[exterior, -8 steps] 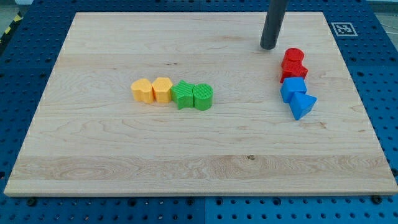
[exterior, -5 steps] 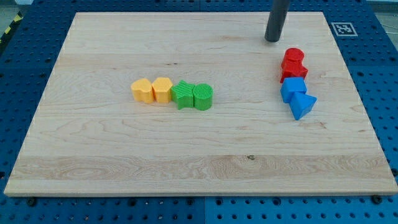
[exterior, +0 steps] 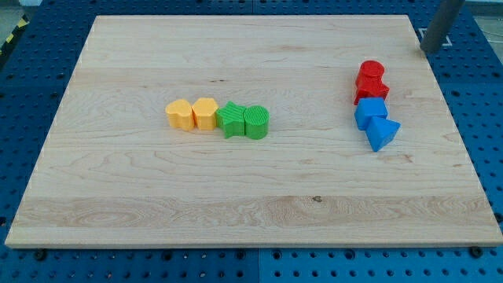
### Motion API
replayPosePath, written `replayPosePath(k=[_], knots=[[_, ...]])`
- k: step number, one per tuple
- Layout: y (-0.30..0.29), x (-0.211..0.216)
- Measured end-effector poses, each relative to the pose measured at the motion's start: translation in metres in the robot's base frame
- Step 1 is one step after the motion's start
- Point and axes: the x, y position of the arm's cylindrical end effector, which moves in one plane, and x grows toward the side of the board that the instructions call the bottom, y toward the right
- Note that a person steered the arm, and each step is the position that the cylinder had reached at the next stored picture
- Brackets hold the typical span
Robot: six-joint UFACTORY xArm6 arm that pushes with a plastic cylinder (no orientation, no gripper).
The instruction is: Point your arm diagonal to the bottom right of the triangle
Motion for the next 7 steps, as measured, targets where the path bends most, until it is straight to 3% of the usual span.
replayPosePath(k=[7], knots=[[0.035,0.106]])
